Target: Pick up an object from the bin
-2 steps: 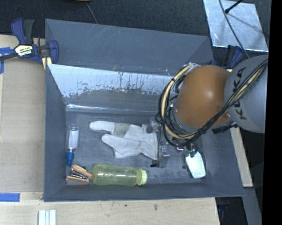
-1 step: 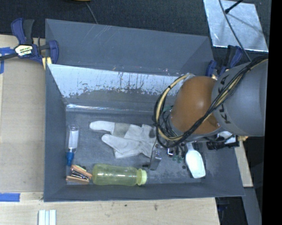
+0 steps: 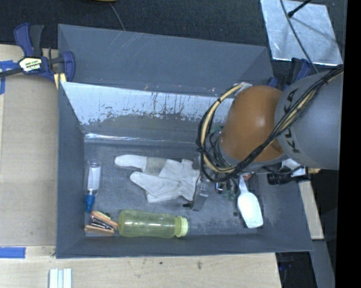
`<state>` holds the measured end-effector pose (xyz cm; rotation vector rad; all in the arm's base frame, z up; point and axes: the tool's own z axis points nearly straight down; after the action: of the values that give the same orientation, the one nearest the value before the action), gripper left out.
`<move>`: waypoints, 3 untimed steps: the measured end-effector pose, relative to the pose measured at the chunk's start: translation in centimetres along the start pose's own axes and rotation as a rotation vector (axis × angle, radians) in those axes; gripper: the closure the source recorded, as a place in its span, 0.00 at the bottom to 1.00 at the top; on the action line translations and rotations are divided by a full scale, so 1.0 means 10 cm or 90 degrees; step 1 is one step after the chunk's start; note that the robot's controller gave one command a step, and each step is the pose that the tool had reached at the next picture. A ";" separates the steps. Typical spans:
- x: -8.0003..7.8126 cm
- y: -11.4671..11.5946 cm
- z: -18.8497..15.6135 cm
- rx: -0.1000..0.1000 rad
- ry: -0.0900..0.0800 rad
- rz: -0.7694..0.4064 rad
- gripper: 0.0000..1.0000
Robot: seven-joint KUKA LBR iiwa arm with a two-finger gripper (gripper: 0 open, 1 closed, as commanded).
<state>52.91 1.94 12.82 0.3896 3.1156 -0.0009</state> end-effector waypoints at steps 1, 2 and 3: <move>0.09 0.00 0.29 -0.001 0.000 -0.103 0.00; 0.02 0.11 0.57 0.001 -0.001 -0.019 1.00; 0.02 0.11 0.57 0.001 -0.001 -0.019 1.00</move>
Offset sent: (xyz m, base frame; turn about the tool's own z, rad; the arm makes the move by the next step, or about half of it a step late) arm -0.0007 0.0132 -0.0582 -0.0305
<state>52.97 3.05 7.17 0.3437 3.1202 -0.0034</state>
